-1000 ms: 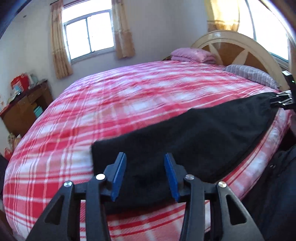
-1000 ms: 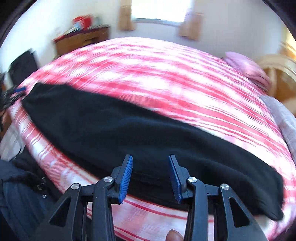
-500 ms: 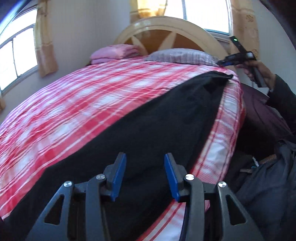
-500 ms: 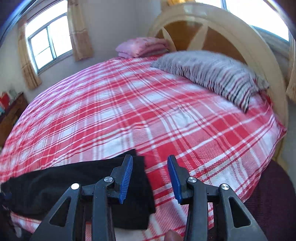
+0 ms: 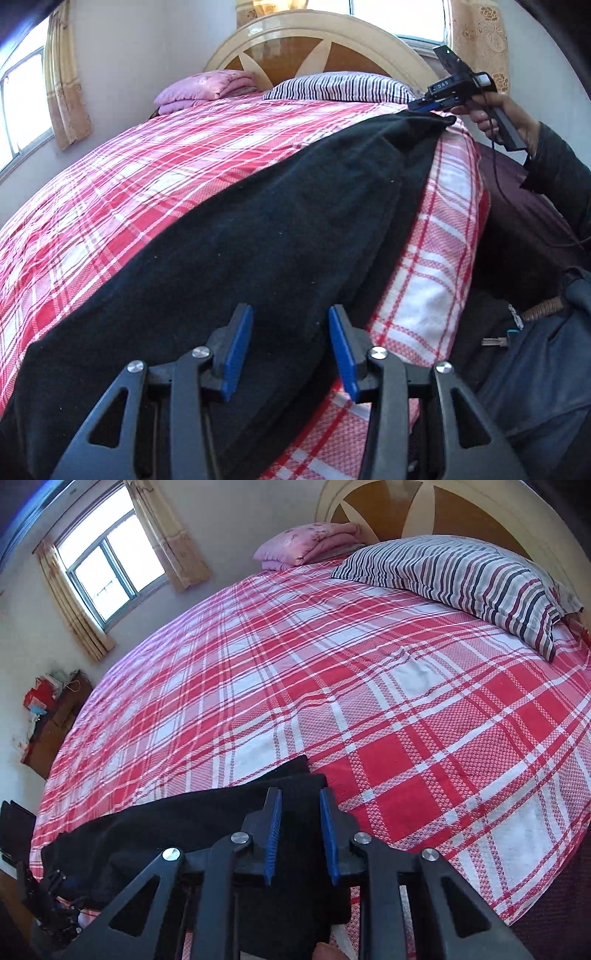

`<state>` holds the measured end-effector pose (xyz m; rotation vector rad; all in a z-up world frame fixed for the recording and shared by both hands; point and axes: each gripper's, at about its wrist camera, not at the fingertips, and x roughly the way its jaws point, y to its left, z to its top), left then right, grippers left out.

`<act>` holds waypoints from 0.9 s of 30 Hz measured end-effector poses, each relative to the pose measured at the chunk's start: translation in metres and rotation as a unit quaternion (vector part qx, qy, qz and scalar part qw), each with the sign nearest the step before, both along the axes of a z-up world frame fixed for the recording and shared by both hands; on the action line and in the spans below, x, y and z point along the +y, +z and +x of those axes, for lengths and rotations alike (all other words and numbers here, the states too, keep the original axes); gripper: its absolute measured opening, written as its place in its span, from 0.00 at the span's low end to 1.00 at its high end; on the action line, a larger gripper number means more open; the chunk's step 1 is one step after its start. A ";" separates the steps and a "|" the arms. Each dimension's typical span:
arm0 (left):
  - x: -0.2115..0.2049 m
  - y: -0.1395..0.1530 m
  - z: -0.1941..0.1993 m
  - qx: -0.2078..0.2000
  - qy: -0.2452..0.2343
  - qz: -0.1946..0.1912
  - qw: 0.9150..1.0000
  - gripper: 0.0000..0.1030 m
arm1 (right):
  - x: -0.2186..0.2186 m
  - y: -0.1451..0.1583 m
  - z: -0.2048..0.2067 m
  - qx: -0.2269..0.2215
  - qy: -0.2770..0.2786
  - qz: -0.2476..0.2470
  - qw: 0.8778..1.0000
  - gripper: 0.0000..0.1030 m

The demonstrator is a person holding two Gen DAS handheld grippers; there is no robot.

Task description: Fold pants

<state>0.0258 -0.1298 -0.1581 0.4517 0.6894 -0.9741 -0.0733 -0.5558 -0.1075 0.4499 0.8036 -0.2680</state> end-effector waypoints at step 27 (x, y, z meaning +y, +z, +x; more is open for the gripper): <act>-0.035 -0.001 -0.011 -0.001 -0.054 0.033 0.998 0.04 | -0.007 0.013 0.027 0.019 -0.042 -0.101 0.994 0.07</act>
